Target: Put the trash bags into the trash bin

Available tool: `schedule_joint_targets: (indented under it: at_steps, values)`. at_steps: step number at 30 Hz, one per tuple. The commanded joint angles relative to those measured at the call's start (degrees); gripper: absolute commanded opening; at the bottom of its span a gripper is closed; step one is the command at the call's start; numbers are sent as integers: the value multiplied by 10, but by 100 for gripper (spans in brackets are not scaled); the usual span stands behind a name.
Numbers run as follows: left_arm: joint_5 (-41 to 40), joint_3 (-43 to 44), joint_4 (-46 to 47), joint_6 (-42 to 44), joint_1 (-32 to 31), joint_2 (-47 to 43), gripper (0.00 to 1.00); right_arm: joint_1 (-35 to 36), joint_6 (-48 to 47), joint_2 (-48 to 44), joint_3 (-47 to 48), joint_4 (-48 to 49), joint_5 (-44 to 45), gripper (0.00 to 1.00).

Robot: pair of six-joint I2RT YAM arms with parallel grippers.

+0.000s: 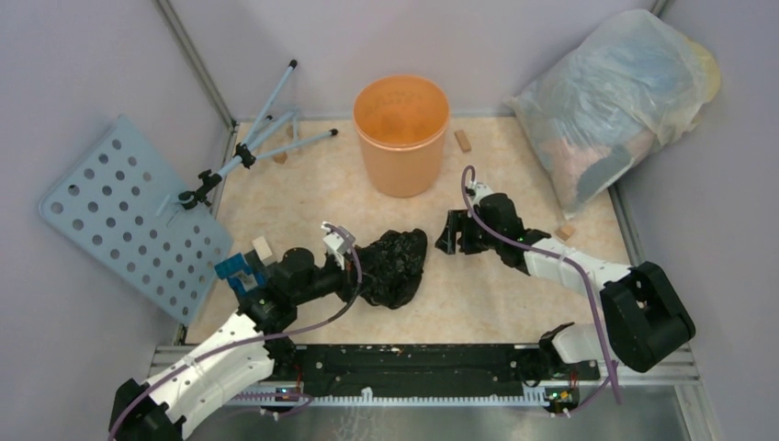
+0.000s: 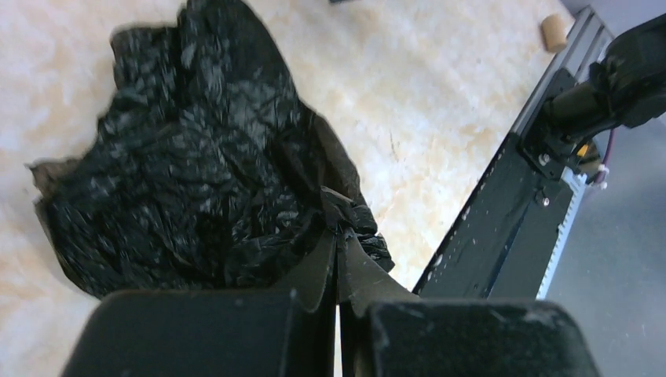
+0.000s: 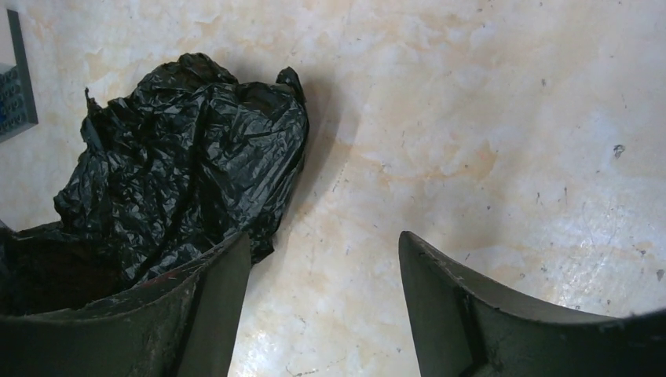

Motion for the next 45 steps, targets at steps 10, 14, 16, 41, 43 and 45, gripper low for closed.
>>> schedule_joint_targets:
  at_steps: [10, 14, 16, 41, 43, 45]
  values:
    - [-10, -39, 37, -57, -25, 53, 0, 6, -3, 12, -5, 16, -44, 82]
    - [-13, -43, 39, -60, -31, 53, 0, 6, -2, 19, -5, 18, -56, 77]
    - [-13, -42, 39, -60, -32, 55, 0, 6, 3, 30, -6, 26, -66, 71]
    - [-26, -42, 32, -60, -43, 27, 0, 21, 157, 208, 48, 264, -93, 12]
    - [-34, -38, 29, -57, -43, 17, 0, 19, 145, 183, 46, 237, -51, 0]
    - [-49, -27, 20, -51, -43, 5, 0, 14, 131, 142, 39, 204, -3, 0]
